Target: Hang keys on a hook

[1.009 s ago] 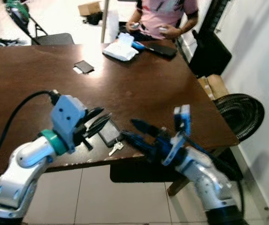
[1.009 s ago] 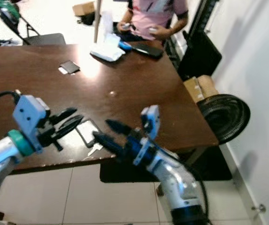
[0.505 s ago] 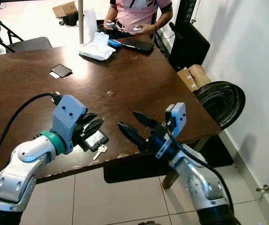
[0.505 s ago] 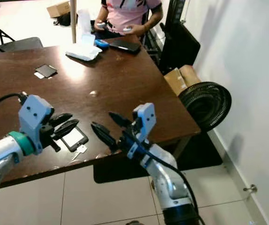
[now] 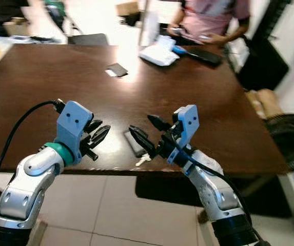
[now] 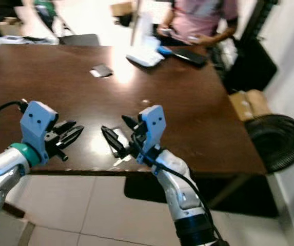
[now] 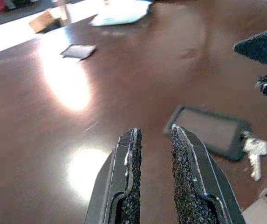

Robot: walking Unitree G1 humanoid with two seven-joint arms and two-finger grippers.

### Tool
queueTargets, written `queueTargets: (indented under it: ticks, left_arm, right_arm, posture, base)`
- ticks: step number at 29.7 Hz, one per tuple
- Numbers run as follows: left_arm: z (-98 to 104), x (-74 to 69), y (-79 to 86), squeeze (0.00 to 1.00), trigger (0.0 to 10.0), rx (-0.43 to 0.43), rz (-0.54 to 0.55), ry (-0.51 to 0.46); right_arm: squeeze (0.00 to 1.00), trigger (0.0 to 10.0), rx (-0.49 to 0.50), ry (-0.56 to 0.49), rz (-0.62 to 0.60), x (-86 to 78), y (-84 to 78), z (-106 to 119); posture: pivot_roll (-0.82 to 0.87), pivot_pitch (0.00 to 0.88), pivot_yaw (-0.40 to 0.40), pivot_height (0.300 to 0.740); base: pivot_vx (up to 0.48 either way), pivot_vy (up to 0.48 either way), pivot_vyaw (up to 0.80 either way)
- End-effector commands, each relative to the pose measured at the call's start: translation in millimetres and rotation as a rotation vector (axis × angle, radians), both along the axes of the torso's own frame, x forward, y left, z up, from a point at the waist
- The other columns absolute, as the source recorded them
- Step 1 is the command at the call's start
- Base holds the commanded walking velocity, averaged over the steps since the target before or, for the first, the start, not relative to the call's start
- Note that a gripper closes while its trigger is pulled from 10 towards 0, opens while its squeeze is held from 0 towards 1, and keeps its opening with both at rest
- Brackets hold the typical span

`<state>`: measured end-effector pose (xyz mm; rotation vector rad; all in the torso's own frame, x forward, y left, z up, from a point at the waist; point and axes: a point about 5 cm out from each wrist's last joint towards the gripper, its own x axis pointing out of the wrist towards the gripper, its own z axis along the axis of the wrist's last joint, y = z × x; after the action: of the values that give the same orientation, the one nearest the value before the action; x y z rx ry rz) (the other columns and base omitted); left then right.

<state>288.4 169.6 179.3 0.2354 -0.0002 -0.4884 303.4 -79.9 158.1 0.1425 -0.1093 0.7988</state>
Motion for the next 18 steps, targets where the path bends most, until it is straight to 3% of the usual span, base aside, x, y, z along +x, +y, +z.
queueTargets:
  ticks: [1,4,10,18]
  left_arm:
    - [-0.4,0.9,-3.2,0.00,10.0,-0.001,-0.006,-0.006]
    - [-0.5,1.2,-3.3,0.00,10.0,0.000,-0.004,-0.007]
    - [1.7,-2.1,-7.8,0.00,10.0,-0.031,-0.047,-0.033]
    - [3.8,-2.1,-9.8,0.00,10.0,-0.040,-0.066,-0.058]
  right_arm:
    - [0.00,10.0,-0.004,0.017,-0.023,0.4,-1.9,-6.0]
    - [0.00,10.0,-0.002,0.018,-0.029,0.8,-2.3,-6.3]
    - [0.00,10.0,0.039,0.024,-0.048,1.8,-4.6,-6.8]
    - [0.00,10.0,0.048,0.026,-0.048,2.0,-4.2,-7.9]
  posture:
    - [0.07,0.000,0.064,0.740]
    - [0.07,0.000,0.064,0.740]
    - [0.07,0.000,0.064,0.740]
    - [0.07,0.000,0.068,0.740]
  base:
    - [0.000,0.000,0.62]
    - [0.000,0.000,0.62]
    - [0.000,0.000,0.00]
    - [0.392,0.000,0.00]
